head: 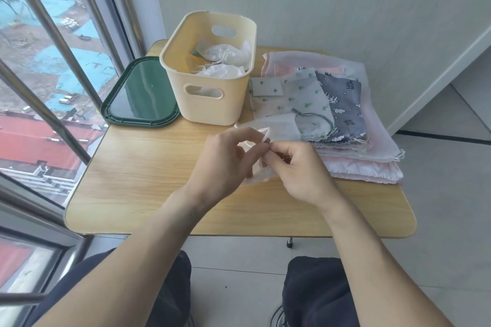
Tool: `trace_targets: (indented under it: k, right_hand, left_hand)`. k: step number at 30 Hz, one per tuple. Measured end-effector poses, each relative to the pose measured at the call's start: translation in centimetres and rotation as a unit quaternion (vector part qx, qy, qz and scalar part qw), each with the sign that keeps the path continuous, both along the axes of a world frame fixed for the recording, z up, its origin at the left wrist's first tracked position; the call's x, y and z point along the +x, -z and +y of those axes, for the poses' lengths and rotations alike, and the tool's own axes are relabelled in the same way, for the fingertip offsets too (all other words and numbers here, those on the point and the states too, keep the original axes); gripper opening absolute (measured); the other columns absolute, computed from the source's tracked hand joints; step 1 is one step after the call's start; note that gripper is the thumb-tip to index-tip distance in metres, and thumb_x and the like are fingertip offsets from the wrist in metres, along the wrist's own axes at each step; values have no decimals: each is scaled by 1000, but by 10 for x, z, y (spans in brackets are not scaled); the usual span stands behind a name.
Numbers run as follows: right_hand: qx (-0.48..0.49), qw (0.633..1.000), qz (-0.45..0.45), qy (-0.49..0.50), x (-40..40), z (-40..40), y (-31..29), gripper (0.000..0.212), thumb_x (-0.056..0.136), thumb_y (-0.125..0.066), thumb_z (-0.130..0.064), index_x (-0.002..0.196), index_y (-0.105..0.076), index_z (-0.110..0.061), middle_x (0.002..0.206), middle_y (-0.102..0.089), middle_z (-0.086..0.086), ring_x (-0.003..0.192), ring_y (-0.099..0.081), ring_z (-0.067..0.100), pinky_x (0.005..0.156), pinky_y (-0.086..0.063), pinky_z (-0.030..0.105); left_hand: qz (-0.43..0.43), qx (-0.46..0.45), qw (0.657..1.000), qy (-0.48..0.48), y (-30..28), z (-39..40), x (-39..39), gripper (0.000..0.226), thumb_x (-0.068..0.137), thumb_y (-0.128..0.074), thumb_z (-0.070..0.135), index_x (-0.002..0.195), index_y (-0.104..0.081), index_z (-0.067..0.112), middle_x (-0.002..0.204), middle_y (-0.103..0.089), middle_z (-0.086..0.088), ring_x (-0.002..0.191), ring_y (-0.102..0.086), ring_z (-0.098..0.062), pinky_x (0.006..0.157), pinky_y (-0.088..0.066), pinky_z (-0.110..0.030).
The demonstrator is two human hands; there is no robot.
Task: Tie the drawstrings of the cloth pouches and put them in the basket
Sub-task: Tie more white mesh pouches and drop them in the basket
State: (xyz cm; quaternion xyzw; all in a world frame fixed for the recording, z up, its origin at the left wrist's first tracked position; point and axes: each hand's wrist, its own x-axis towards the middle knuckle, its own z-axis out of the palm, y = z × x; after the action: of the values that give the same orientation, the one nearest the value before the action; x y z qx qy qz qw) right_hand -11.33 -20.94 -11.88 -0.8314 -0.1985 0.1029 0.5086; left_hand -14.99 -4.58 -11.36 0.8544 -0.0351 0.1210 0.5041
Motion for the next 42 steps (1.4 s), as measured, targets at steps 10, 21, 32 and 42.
trace_targets:
  k: [10,21,32,42]
  right_hand:
    - [-20,993,60,-99,3,-9,-2,23,102,-57,-18,88,-69,-5,67,-55,5,69,-41,18,67,-34,34]
    - [19,997,79,-16,4,-6,3,11,93,-73,-18,88,-75,-9,70,-74,-2,63,-65,5,61,-47,14]
    - [38,994,104,17,5,-8,3,6,90,-75,-14,93,-80,-11,78,-78,2,76,-71,6,71,-51,13]
    - [99,968,230,-17,1,-1,2,23,102,-53,-8,93,-72,0,80,-70,4,77,-58,15,70,-43,24]
  left_hand:
    - [18,24,1000,2,8,-1,3,8,96,-63,22,90,-65,18,86,-73,8,55,-65,-12,56,-47,-22]
    - [32,80,996,25,11,0,5,10,102,-51,23,96,-55,16,86,-73,2,73,-67,-15,65,-46,-29]
    - [5,86,996,15,14,3,5,13,102,-51,31,94,-54,21,79,-70,7,65,-66,-8,60,-47,-28]
    - [43,113,993,18,13,-2,7,14,101,-52,26,89,-56,18,50,-60,16,45,-49,-4,48,-30,-16]
